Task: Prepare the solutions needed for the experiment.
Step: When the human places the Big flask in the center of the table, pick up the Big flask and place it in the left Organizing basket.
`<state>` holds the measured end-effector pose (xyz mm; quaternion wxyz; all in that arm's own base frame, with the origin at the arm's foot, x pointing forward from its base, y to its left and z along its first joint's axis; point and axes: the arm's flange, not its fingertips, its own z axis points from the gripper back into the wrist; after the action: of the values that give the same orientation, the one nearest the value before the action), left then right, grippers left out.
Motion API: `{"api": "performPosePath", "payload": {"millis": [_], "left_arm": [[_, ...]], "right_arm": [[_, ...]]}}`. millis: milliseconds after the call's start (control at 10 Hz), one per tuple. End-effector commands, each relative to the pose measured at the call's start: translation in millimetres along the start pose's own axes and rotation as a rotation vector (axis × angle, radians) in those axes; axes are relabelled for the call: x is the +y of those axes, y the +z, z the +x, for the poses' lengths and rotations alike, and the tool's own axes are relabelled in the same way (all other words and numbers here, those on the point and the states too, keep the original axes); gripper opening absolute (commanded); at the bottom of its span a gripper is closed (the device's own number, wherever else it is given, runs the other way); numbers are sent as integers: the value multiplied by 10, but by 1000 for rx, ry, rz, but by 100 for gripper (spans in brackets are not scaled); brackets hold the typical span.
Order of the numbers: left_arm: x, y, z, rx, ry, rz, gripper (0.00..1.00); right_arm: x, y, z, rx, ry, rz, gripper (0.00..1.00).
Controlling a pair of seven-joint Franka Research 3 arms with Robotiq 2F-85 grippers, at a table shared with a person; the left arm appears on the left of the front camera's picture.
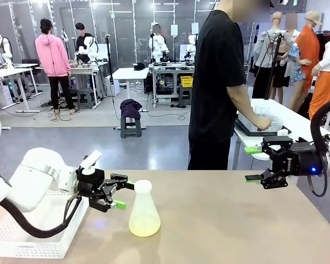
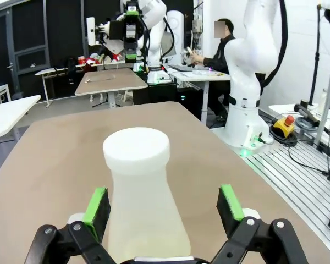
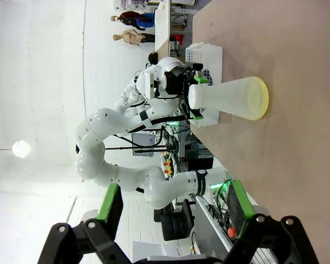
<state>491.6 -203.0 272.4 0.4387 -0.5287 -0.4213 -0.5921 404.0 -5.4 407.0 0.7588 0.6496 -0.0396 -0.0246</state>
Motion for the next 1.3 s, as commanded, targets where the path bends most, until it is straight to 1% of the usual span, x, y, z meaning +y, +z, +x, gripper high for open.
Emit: {"api": "performPosePath", "payload": {"millis": [0, 400, 800, 1200], "left_arm": [[159, -143, -30, -28, 25, 22, 100], [218, -298, -71, -58, 42, 7, 100], [263, -500, -120, -20, 70, -7, 100], [300, -622, -170, -41, 75, -27, 100]], "right_arm": [[3, 6, -11, 4, 14, 5, 96], [3, 6, -11, 4, 14, 5, 96], [3, 6, -11, 4, 14, 5, 96], [3, 6, -11, 4, 14, 5, 96]]}}
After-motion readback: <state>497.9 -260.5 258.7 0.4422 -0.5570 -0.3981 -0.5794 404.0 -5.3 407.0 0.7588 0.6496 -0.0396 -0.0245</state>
